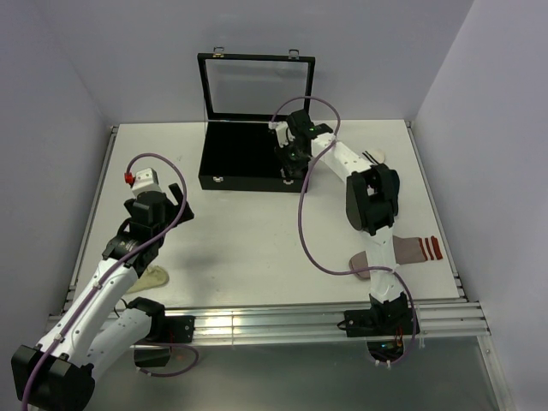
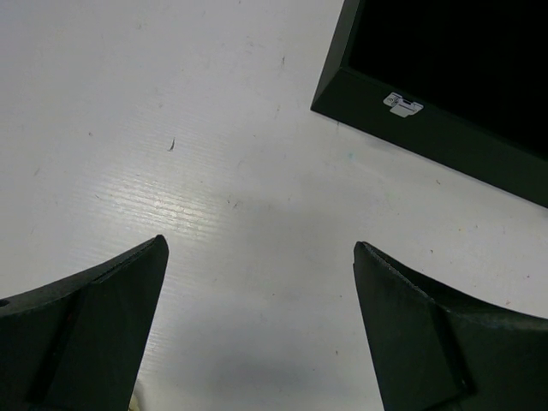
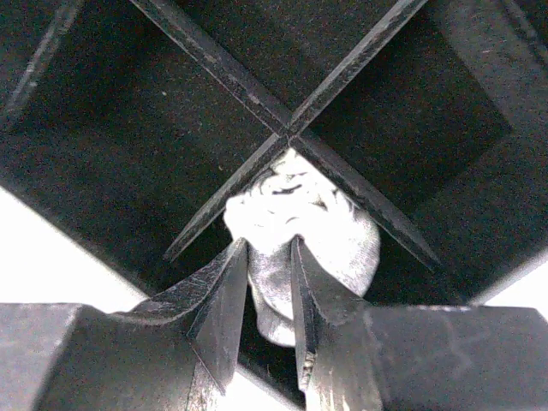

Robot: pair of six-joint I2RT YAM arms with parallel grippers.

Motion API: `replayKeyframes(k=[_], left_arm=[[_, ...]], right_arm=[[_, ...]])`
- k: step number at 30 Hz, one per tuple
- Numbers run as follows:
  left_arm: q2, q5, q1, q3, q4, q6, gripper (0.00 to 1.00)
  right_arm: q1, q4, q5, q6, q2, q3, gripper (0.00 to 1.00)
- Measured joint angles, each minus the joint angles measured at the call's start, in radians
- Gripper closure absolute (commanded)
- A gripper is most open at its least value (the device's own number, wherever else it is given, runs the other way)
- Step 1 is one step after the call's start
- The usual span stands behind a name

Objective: Roll the socks
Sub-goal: Place the sock in the storage box.

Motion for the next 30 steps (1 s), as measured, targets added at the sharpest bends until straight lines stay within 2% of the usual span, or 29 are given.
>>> replayKeyframes(k=[4, 11, 20, 26, 30], left_arm=[[-0.003, 0.0, 0.0, 0.0, 0.0, 0.0, 0.05], [-0.005, 0.0, 0.0, 0.0, 0.0, 0.0, 0.05], [-0.016, 0.0, 0.0, 0.0, 0.0, 0.0, 0.03], [-0.032, 0.0, 0.0, 0.0, 0.0, 0.0, 0.01], [-0.04, -0.003, 0.0, 0.0, 0.0, 0.0, 0.01]], right_arm=[[0.0, 0.045, 0.001, 0.008, 0.004, -0.043, 0.62], [-0.019, 0.092, 0.001, 0.046, 0.003, -0.073, 0.48], [-0.026, 0.041, -0.038, 0.075, -0.005, -0.033, 0.34], [-0.032, -0.018, -0.037, 0.103, -0.068, -0.011, 0.28], [-0.036, -0.02, -0.023, 0.135, -0.154, -0.011, 0.29]])
